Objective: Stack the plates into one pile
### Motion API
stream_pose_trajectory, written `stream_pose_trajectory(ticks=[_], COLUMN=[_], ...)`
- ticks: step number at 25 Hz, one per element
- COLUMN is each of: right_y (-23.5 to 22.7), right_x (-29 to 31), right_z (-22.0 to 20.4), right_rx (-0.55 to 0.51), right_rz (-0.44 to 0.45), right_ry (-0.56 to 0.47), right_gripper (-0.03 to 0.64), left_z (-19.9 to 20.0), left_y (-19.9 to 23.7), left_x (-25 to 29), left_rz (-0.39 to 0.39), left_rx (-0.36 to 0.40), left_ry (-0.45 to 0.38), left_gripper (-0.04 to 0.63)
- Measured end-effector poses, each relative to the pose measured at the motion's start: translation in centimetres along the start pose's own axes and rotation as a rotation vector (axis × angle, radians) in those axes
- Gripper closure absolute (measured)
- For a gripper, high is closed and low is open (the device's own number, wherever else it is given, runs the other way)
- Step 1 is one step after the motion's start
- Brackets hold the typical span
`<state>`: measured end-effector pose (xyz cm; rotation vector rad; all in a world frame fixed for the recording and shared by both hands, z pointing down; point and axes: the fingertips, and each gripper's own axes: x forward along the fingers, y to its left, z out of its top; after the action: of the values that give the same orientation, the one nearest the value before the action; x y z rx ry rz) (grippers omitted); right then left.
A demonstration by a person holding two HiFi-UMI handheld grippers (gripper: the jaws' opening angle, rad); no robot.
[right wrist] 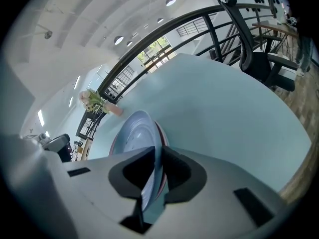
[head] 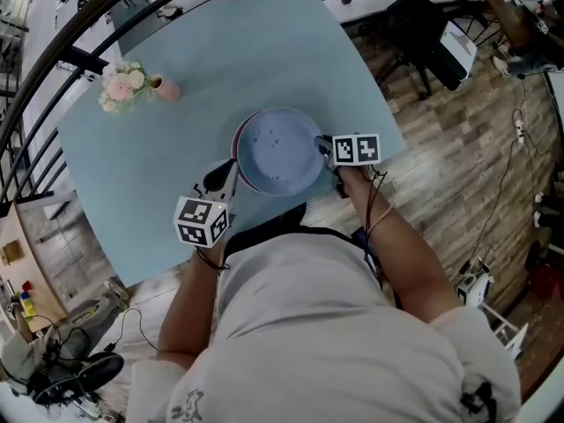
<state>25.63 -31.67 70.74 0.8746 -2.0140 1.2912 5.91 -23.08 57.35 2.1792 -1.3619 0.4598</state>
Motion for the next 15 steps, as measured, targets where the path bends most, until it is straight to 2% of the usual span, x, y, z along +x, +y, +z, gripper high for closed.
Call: stream_pose_trajectory(ticks=[7,15], right_y=[-0.4,1.1], right_x=[0.1,-0.8], right_z=[0.8,2.0], right_rx=[-0.062,-0.197], right_rz=[-0.027,-0.04], right_ry=[-0.012,-0.049], right_gripper=[0.466,0.453], left_z=[-0.1,0.9], left_y=[0.6,0.4], left_x=[0.5,0.6], left_rz=[-0.009,-0.011], left_rx=[-0.01,0.005], left_ry=[0.011,-0.003], left_gripper=[0.591,0.591])
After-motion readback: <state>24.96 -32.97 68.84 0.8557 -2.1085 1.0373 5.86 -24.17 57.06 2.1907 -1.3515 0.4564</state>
